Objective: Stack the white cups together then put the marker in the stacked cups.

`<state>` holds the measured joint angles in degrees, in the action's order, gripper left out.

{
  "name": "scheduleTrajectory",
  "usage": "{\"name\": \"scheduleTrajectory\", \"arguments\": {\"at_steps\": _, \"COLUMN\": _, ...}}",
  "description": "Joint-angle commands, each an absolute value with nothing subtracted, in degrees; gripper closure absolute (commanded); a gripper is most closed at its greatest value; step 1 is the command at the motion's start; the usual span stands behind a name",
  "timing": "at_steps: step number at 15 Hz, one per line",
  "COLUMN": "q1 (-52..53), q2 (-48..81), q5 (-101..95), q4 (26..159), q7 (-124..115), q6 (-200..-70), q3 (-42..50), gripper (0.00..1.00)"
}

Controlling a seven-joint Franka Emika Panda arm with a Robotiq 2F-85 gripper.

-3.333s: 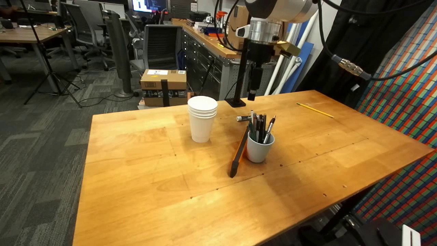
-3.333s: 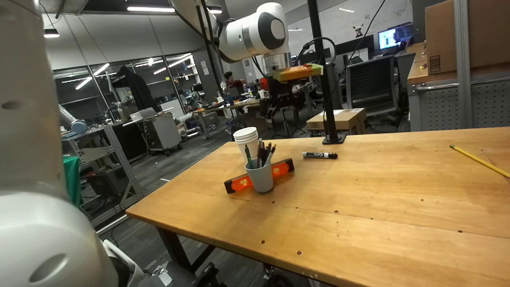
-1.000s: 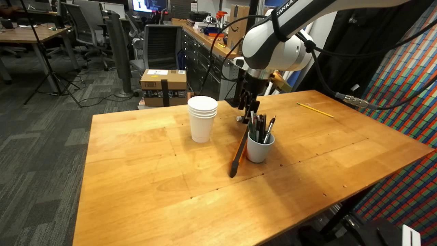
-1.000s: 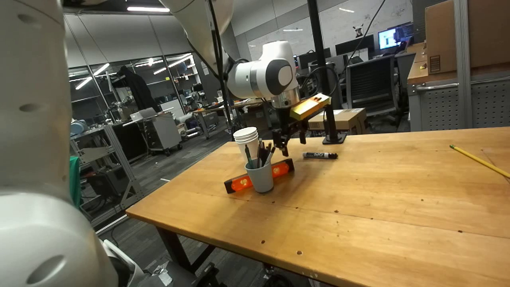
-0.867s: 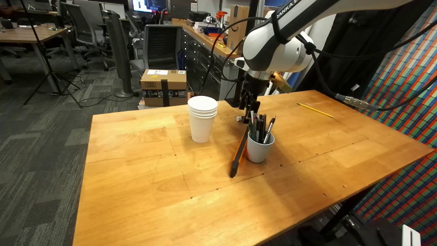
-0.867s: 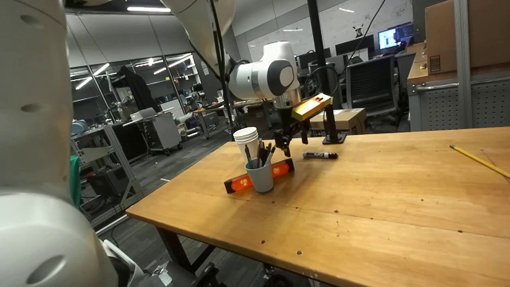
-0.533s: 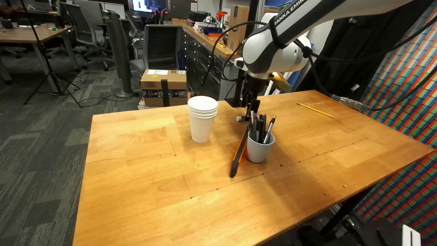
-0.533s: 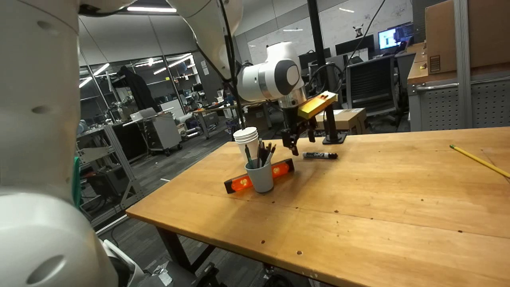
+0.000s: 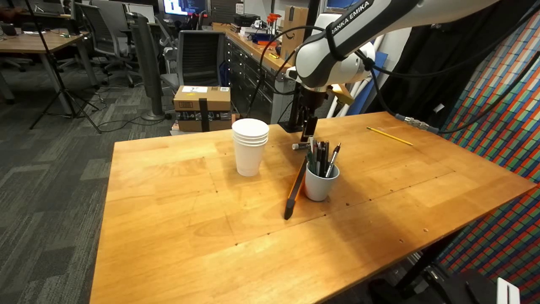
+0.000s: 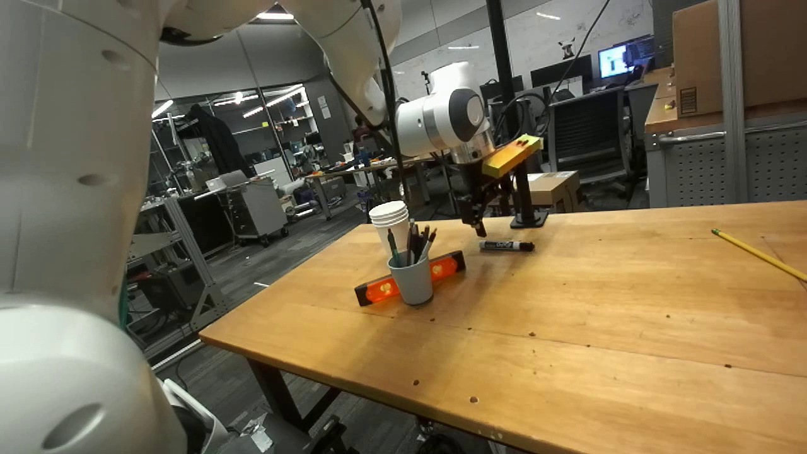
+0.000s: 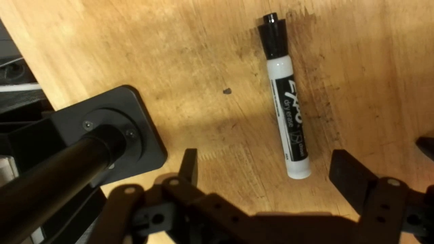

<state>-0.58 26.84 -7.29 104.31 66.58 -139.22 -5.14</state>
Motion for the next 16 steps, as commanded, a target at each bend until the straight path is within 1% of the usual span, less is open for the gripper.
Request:
{"name": "scheduleTrajectory", "arguments": {"at_steps": 1, "q1": 0.9, "q2": 27.4, "q5": -11.2, "q4": 101.2, "q7": 61.5, "q6": -134.7, "q3": -3.3, "gripper": 0.0}}
{"name": "scheduleTrajectory", "arguments": {"at_steps": 7, "q1": 0.7, "q2": 26.6, "q5": -13.8, "q4": 101.5, "q7": 55.2, "q6": -131.2, "q3": -3.0, "gripper": 0.0}}
{"name": "scheduleTrajectory", "arguments": {"at_steps": 16, "q1": 0.3, "q2": 27.1, "q5": -12.8, "q4": 102.5, "q7": 50.5, "q6": -128.3, "q3": -4.0, "gripper": 0.0}}
